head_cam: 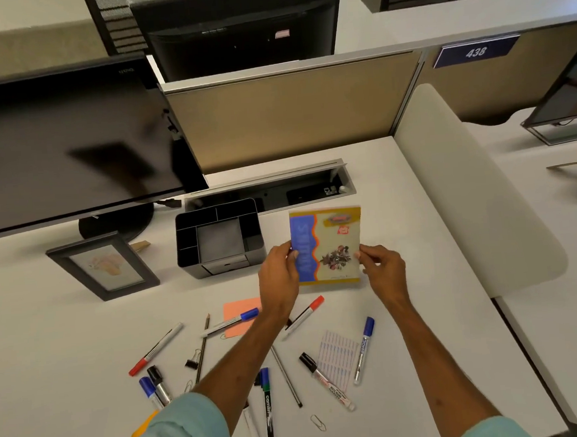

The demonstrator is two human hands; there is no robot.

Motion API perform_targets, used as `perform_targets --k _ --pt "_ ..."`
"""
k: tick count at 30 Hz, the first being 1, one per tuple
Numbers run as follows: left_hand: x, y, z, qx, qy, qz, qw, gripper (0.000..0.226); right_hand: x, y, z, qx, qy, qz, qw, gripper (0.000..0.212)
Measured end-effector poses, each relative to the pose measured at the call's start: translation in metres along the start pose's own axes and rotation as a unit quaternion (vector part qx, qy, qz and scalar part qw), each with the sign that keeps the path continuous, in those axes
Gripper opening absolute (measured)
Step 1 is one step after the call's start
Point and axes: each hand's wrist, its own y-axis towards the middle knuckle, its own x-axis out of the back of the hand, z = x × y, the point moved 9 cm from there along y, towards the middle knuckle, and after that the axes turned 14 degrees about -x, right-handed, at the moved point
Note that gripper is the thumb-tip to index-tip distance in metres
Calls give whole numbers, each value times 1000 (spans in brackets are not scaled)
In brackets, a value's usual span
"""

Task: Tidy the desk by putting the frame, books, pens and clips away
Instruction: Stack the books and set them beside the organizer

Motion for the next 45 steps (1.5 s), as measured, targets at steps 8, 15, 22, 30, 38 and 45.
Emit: perform_targets --k 8,15,22,30,38,45 --pt "-19 34 18 103 45 36 993 26 -9 62 14 -117 -77 32 990 20" --pt "-40 43 44 190 41 97 976 18 -27 78 22 -118 -153 -2 981 18" --pt "-51 46 47 185 -14 78 980 23 -35 81 20 -133 -172 -43 975 19" --pt "-55 43 41 166 -12 78 983 21 -40 76 22 -128 -179 -78 972 12" --pt "-51 39 38 156 -10 105 982 24 -39 70 20 -110 -186 -47 975 24" --pt "-53 7 26 122 57 168 977 39 -13 19 10 -67 -138 -124 980 23"
